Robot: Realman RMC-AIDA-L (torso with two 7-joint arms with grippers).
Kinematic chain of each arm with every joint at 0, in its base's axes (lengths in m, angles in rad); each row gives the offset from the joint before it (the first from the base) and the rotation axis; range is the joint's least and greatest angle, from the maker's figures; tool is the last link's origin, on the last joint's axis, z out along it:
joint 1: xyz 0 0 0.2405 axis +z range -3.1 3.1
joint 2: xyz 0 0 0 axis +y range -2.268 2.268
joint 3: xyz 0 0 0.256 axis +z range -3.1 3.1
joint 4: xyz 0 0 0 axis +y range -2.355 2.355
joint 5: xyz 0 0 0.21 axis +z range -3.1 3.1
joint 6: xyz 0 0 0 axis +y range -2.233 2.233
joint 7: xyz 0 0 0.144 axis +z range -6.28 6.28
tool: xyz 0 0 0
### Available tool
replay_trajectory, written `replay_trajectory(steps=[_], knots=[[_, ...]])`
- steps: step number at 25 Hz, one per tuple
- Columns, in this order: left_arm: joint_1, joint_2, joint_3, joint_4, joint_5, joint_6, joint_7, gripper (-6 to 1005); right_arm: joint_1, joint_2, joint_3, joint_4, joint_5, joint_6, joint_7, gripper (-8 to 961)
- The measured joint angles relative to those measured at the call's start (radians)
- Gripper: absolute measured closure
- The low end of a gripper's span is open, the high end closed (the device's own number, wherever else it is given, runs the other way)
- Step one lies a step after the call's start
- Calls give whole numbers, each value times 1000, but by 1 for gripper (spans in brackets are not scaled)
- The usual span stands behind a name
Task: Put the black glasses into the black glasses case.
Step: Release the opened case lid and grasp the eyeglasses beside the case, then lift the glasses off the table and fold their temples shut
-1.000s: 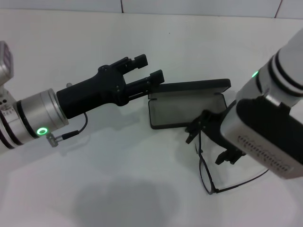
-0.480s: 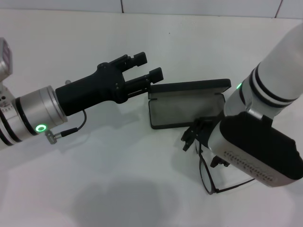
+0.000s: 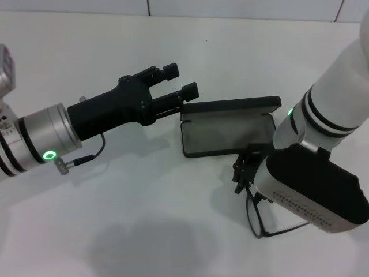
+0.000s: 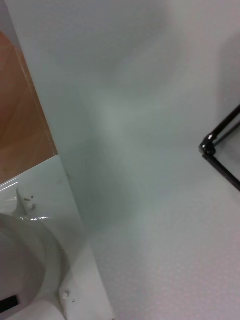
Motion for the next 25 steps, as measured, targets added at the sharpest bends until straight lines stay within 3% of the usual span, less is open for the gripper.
replay_trajectory(steps=[2,4,12,15,18,22,25], knots=[[-1,0,0,0,2,0,2,196,-3,0,0,0,0,0,0,407],[-2,0,0,0,3,0,3,197,-7,0,2,0,0,-2,3,617],[-1,-2,0,0,5,1,-1,197,-40,-1,88,-25,-18,-31,89,756],[-2,-2,0,7,6,15,1,197,-97,-2,198,-80,-6,-80,90,824],[-10,-1,0,10,7,42,3,196,-164,-3,320,-123,39,-113,87,833],[-26,-1,0,10,10,84,7,196,-261,-4,502,-121,197,-102,85,844],[-45,-2,0,10,22,112,23,196,-330,-5,648,-48,374,-87,80,846]])
